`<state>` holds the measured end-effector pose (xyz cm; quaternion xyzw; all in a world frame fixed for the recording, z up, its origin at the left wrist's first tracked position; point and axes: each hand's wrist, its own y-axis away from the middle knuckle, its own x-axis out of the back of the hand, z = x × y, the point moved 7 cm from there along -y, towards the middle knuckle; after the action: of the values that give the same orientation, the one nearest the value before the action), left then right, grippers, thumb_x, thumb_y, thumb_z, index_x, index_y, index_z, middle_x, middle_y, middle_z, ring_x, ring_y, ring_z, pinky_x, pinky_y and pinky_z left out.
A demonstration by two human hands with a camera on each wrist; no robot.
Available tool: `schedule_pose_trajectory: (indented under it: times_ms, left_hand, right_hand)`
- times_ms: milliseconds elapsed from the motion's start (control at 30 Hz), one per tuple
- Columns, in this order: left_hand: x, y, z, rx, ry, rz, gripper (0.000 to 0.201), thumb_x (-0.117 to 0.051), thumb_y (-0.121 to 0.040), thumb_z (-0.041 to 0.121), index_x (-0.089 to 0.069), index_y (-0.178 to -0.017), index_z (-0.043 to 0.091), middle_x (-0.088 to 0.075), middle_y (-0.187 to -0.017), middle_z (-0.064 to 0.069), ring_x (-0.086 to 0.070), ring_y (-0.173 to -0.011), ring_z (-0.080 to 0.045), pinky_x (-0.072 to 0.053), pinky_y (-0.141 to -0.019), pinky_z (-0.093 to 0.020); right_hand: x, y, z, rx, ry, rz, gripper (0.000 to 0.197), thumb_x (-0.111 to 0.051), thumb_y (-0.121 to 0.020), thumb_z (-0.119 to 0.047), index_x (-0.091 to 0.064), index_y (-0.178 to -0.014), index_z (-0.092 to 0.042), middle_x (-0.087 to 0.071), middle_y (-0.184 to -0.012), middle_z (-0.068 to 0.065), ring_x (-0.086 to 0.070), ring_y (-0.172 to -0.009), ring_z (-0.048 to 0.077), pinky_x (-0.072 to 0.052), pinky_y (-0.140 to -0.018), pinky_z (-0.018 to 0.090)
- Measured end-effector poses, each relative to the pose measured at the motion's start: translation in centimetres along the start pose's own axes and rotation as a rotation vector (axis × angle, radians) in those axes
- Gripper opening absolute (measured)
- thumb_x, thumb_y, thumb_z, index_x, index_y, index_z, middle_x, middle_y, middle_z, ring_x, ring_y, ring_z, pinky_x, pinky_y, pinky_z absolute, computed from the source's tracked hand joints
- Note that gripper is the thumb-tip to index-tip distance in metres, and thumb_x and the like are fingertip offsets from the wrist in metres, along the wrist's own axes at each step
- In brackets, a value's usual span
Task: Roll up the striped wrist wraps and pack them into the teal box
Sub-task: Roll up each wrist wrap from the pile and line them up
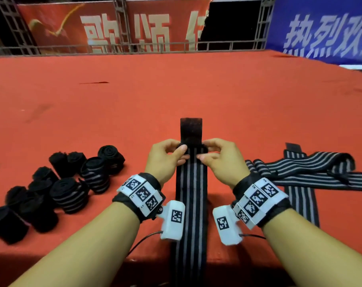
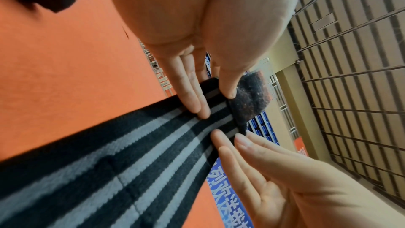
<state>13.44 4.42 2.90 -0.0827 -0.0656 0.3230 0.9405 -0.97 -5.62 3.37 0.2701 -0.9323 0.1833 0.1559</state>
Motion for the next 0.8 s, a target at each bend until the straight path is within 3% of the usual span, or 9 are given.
schedule_pose_trajectory:
  times_ms: [167, 333, 433, 467, 533, 600, 700, 800]
  left_hand:
    - [-1.7, -4.5, -4.5, 0.074, 0.011, 0.004, 0.020, -0.059, -0.100, 0.007, -0.068, -0.084, 0.015, -0.073, -0.087, -0.006, -0.074, -0.077, -0.015, -0.058, -0.071, -0.022]
    - [-2.9, -7.9, -8.6, 0.142, 0.012, 0.031, 0.021, -0.058, -0.099, 0.003, -0.066, -0.084, 0.015, -0.068, -0.088, -0.006, -0.070, -0.076, -0.013, -0.058, -0.073, -0.021]
    - [-3.5, -9.0, -11.9, 0.261, -0.052, 0.028, 0.009, -0.064, -0.096, 0.007, -0.065, -0.098, 0.015, -0.063, -0.109, -0.010, -0.069, -0.088, -0.018, -0.059, -0.089, -0.037]
    - [-3.7, -9.1, -12.9, 0.307, -0.101, 0.006, 0.019, -0.068, -0.094, 0.011, -0.063, -0.111, 0.015, -0.060, -0.121, -0.012, -0.067, -0.098, -0.021, -0.056, -0.096, -0.044]
    - [-4.3, -9.2, -14.5, 0.358, -0.217, -0.053, 0.054, -0.074, -0.091, 0.019, -0.049, -0.138, 0.015, -0.052, -0.140, -0.012, -0.058, -0.121, -0.026, -0.048, -0.107, -0.049]
    - [-4.8, -9.1, -14.5, 0.342, -0.306, -0.076, 0.067, -0.074, -0.090, 0.020, -0.040, -0.148, 0.013, -0.048, -0.143, -0.010, -0.053, -0.126, -0.023, -0.043, -0.110, -0.042]
    - [-6.0, -9.2, -13.5, 0.271, -0.329, -0.089, 0.058, -0.074, -0.089, 0.016, -0.047, -0.140, 0.015, -0.047, -0.140, -0.005, -0.060, -0.109, -0.014, -0.047, -0.099, -0.031]
    - [-8.8, -9.2, -12.0, 0.182, -0.324, -0.127, 0.036, -0.076, -0.086, 0.015, -0.058, -0.114, 0.027, -0.060, -0.128, -0.007, -0.067, -0.096, -0.016, -0.054, -0.094, -0.037]
  right_hand:
    - [-1.9, -3.5, 4.4, -0.103, -0.068, -0.050, 0.045, -0.069, -0.086, 0.003, -0.061, -0.127, -0.013, -0.069, -0.119, 0.004, -0.072, -0.100, 0.012, -0.059, -0.093, 0.041]
    - [-3.9, -6.1, 7.9, -0.182, -0.066, -0.126, 0.057, -0.065, -0.085, 0.009, -0.051, -0.139, -0.005, -0.063, -0.132, 0.006, -0.066, -0.116, 0.016, -0.054, -0.100, 0.039]
    - [-5.0, -6.7, 10.0, -0.250, -0.019, -0.214, 0.075, -0.067, -0.087, 0.007, -0.032, -0.152, -0.006, -0.045, -0.152, 0.006, -0.052, -0.135, 0.020, -0.048, -0.109, 0.040]
    - [-5.2, -6.7, 10.5, -0.264, 0.018, -0.241, 0.078, -0.068, -0.087, 0.004, -0.028, -0.154, -0.007, -0.043, -0.154, 0.007, -0.049, -0.138, 0.020, -0.046, -0.110, 0.041]
    - [-5.4, -6.4, 11.6, -0.290, 0.078, -0.273, 0.079, -0.070, -0.087, 0.000, -0.028, -0.154, -0.008, -0.044, -0.154, 0.009, -0.048, -0.139, 0.021, -0.044, -0.111, 0.042]
    - [-5.0, -6.0, 12.5, -0.322, 0.090, -0.266, 0.076, -0.071, -0.087, -0.003, -0.032, -0.152, -0.007, -0.044, -0.154, 0.010, -0.049, -0.138, 0.021, -0.044, -0.112, 0.042]
    - [-2.6, -5.5, 13.2, -0.336, 0.168, -0.145, 0.058, -0.074, -0.087, -0.012, -0.051, -0.140, -0.012, -0.058, -0.140, 0.007, -0.060, -0.123, 0.019, -0.049, -0.106, 0.040]
    - [2.4, -5.1, 13.4, -0.356, 0.294, 0.098, 0.036, -0.075, -0.086, -0.022, -0.065, -0.121, -0.019, -0.070, -0.112, 0.007, -0.066, -0.104, 0.022, -0.049, -0.099, 0.037]
